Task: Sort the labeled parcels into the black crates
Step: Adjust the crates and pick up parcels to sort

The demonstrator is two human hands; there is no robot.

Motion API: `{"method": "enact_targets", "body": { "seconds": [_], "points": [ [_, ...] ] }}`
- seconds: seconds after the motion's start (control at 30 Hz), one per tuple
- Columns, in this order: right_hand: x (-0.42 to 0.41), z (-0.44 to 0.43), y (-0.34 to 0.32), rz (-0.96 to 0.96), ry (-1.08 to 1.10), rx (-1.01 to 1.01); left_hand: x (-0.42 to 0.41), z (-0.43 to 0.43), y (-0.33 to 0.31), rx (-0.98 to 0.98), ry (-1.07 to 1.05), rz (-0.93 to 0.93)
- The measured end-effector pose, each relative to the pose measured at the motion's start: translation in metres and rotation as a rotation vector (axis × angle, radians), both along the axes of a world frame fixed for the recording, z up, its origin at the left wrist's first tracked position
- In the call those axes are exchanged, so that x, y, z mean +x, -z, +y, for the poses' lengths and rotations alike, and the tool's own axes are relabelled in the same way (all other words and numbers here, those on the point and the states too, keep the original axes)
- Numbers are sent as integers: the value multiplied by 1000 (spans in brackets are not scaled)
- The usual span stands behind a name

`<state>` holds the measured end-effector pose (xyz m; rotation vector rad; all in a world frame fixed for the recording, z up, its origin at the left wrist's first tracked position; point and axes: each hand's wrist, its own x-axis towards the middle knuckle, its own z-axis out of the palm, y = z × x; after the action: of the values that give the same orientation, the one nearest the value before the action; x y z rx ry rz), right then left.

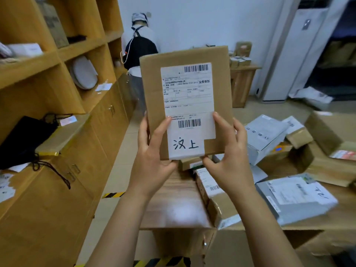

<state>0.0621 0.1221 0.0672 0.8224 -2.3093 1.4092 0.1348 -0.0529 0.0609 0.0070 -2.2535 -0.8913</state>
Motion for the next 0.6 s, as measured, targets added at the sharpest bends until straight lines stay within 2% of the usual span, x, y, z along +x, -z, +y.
{"method": "enact_targets", "body": {
  "seconds": [0.3, 0.6],
  "points": [
    [12, 24, -3, 58, 119, -27, -14, 16, -7, -73, 99, 63],
    [7, 32, 6, 60, 305, 54, -40, 16, 1, -61, 205, 8]
  ]
}}
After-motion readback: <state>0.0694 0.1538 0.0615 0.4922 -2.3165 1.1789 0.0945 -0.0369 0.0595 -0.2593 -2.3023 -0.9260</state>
